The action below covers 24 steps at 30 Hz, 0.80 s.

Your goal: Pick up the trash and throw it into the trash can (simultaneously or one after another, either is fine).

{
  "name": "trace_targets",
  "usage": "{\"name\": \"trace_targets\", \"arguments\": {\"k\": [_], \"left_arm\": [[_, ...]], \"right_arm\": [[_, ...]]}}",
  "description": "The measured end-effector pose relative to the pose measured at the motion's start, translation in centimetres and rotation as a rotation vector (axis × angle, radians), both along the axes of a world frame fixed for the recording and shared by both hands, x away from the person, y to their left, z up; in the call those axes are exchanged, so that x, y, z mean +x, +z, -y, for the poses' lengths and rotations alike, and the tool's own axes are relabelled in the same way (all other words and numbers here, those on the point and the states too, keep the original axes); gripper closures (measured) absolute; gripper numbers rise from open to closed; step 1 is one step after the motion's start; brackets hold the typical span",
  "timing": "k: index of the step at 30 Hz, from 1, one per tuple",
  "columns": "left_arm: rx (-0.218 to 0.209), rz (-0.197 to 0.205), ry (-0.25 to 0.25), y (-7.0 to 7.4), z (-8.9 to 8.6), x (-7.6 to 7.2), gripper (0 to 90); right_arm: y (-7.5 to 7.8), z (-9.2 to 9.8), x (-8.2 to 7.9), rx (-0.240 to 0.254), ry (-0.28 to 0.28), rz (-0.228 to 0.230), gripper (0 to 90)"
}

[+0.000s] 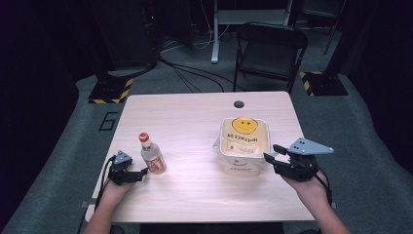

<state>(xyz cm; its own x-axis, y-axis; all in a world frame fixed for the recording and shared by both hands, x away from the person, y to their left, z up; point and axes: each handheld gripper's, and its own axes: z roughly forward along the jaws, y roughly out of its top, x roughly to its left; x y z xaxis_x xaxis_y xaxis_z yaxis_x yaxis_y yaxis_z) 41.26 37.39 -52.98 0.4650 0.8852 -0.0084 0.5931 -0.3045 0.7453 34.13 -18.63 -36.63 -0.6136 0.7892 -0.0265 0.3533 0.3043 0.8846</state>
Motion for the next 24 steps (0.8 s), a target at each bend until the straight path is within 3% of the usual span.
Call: {"name": "trace_targets", "arguments": {"k": [6,12,18,24], "left_arm": [[-0.003,-0.001,0.005,0.1,0.0,-0.1,16.5],[-0.005,-0.036,0.004,0.6,-0.2,-0.1,22.9],[-0.049,-0.016,0.013,1.2,-0.5,-0.2,29.0],[-0.061,-0.033,0.001,1.4,-0.5,-0.4,28.8]], "right_arm": [[0.2,-0.1,0.2,0.006,0.005,0.001,50.1],[0.3,-0.1,0.4,0.029,0.012,-0.004,48.5],[0.2,0.2,0.9,0.057,0.009,-0.006,47.1],[0.4,1.1,0.9,0.085,-0.015,0.010,46.4]]}}
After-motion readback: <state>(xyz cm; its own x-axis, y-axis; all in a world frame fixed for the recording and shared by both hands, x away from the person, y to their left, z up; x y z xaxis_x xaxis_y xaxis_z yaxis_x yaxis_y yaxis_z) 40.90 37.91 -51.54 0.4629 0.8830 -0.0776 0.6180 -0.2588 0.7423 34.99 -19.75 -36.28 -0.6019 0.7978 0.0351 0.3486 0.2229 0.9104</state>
